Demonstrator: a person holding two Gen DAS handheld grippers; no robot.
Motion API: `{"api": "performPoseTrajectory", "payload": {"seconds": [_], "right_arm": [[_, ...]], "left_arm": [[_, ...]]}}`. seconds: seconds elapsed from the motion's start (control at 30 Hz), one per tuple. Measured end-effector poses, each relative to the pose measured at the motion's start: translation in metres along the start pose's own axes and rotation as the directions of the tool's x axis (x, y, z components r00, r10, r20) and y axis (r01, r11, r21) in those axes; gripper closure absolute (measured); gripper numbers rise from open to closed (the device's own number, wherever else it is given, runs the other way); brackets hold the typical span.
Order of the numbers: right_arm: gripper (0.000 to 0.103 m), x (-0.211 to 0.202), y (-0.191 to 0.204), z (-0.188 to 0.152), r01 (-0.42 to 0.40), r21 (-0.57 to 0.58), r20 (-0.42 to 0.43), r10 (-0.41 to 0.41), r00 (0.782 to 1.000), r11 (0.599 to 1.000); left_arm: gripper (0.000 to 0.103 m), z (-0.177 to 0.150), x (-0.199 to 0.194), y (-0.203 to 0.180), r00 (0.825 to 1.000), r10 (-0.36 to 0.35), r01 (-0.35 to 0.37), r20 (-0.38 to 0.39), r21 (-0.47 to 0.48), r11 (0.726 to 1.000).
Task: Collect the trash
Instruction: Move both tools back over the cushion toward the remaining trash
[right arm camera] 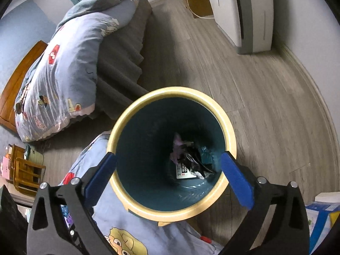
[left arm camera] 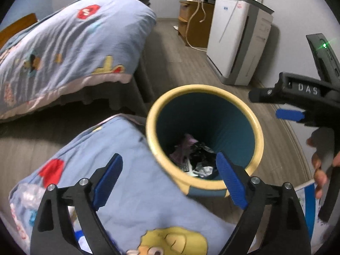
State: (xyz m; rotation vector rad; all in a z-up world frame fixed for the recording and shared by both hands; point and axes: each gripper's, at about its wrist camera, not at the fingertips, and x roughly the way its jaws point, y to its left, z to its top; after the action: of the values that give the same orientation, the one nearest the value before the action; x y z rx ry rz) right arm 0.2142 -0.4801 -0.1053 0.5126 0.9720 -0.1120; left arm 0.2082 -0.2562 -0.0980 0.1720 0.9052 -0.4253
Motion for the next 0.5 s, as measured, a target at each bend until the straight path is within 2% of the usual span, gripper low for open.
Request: {"api": "performPoseTrajectory", "payload": {"seconds": [0.17, 0.27, 0.5], "right_arm": [[0.006, -0.022, 0.025, -0.004, 0.022, -0.075, 0.032, -0.019, 0.999, 0.997], [0.006, -0.036, 0.046, -0.011, 0.009, -0.122, 0.046, -0.003, 0.999, 0.992], [0.006, -0.056, 0.110, -0.053, -0.021, -0.266, 0.024, 0.029, 0.999, 0.964]], "left_arm": [[0.011, -0.010, -0.040, 0.023, 0.999, 0.033, -0.032, 0.032, -0.034, 0.999], [0.010, -0.020, -0.073, 0.045, 0.997, 0.057, -0.053, 0.056, -0.063, 0.997], [0.008, -0.065, -0.148, 0.098, 0.983, 0.157, -0.147, 0.092, -0.109, 0.983]]}}
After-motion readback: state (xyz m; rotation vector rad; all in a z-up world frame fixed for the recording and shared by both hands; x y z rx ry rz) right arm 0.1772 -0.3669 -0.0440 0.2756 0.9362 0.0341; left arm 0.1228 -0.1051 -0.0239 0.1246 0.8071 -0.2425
